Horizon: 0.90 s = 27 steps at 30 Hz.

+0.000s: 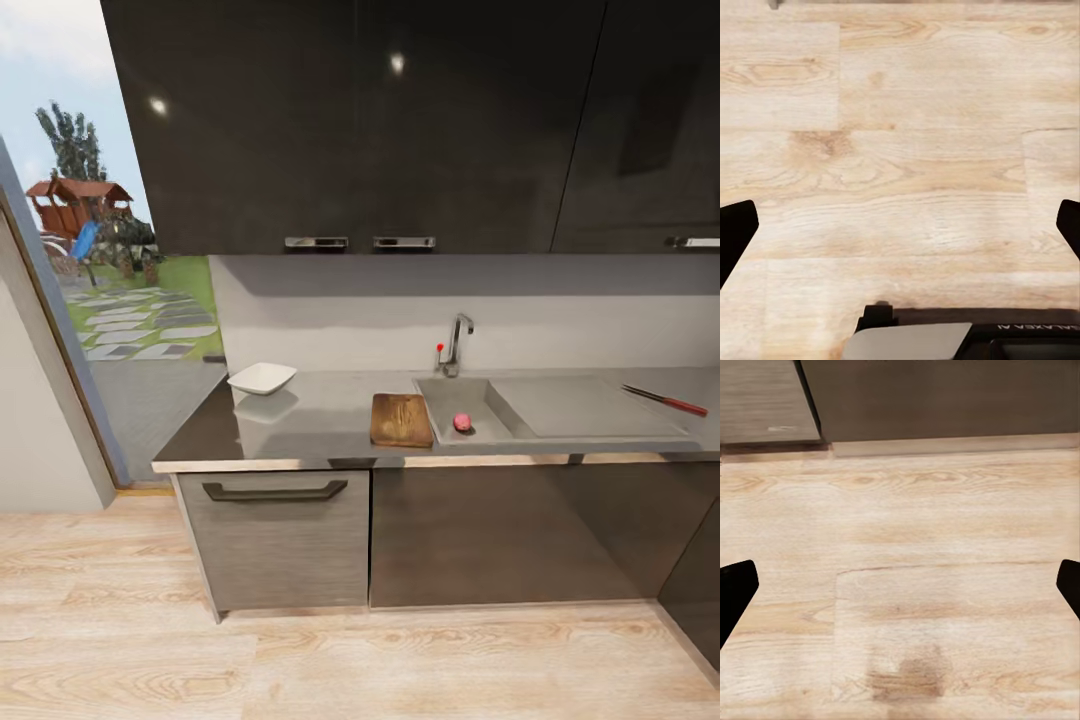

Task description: In the kitchen, take the Vidalia onion out of the sink, dice it on the chopping board with the paring knife, put the diced onion into the bowl on the countertop, then place both the paring knife and the chopping board into the sink.

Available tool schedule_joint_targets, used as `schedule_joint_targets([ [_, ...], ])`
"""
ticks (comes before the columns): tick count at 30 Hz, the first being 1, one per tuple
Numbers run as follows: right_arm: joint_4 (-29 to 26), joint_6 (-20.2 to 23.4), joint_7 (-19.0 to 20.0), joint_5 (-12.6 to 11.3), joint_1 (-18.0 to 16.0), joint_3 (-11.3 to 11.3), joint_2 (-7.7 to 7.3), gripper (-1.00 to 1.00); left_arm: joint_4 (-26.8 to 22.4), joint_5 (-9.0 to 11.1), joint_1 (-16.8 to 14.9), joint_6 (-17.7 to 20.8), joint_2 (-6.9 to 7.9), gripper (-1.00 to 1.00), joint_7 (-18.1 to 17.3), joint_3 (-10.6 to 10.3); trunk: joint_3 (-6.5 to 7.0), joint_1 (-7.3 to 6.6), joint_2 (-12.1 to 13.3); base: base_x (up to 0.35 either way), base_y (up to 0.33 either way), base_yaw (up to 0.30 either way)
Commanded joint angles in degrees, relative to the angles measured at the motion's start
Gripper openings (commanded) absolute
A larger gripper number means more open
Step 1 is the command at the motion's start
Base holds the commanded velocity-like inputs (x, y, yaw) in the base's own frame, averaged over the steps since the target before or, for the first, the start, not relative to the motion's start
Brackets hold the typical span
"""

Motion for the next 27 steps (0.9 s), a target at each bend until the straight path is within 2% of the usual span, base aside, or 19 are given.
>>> schedule_joint_targets([
  [1,0.0,-0.1,-0.1,0.0,0.0,0.0,0.01,1.00,-0.1,0.0,0.0,-0.1,-0.01,1.00,0.0,0.0,0.13,-0.22,0.4,0.000,0.000,0.000],
  [27,0.0,-0.1,-0.1,0.0,0.0,0.0,-0.04,1.00,-0.1,0.0,0.0,-0.1,-0.01,1.00,0.0,0.0,4.79,-5.93,10.8,0.000,0.000,0.000],
])
